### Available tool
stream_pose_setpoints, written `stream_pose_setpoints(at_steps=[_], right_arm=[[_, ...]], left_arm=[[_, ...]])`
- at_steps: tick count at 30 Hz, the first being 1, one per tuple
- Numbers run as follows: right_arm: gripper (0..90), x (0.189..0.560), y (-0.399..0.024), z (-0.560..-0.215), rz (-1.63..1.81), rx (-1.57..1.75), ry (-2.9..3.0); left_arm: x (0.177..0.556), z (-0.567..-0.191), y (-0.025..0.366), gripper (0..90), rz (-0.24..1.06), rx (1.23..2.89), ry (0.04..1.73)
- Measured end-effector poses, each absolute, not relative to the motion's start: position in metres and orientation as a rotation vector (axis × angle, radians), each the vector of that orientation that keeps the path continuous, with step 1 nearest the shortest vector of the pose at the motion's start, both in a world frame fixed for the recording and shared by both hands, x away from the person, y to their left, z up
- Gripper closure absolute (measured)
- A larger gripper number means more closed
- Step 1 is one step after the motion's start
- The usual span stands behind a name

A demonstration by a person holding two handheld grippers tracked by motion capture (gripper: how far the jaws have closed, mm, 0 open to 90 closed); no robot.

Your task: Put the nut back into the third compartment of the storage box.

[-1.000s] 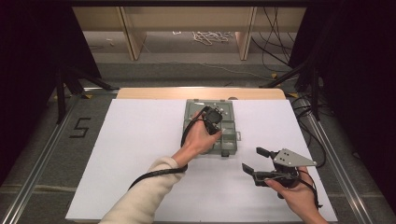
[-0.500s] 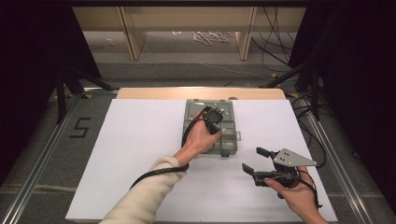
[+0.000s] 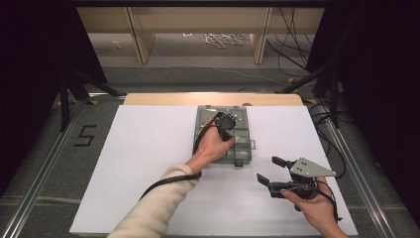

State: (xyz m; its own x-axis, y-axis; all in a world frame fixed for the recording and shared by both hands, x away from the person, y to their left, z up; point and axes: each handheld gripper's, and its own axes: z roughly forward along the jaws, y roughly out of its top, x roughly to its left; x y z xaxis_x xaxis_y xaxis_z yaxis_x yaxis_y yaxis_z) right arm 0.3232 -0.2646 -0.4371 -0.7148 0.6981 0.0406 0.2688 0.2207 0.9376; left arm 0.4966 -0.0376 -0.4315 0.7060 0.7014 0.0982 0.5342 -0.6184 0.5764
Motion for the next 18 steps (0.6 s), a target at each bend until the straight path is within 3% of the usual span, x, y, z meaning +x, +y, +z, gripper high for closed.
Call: stream_pose_setpoints(at_steps=[12,18], right_arm=[[19.8,0.323,-0.265,-0.437,1.503,0.907,2.115],[19.7,0.323,-0.265,-0.437,1.494,0.905,2.114]], left_arm=[[0.486,-0.426,-0.032,62.9,0.468,2.334,0.898],[0.464,-0.416,-0.014,49.4,0.487,2.250,0.865]])
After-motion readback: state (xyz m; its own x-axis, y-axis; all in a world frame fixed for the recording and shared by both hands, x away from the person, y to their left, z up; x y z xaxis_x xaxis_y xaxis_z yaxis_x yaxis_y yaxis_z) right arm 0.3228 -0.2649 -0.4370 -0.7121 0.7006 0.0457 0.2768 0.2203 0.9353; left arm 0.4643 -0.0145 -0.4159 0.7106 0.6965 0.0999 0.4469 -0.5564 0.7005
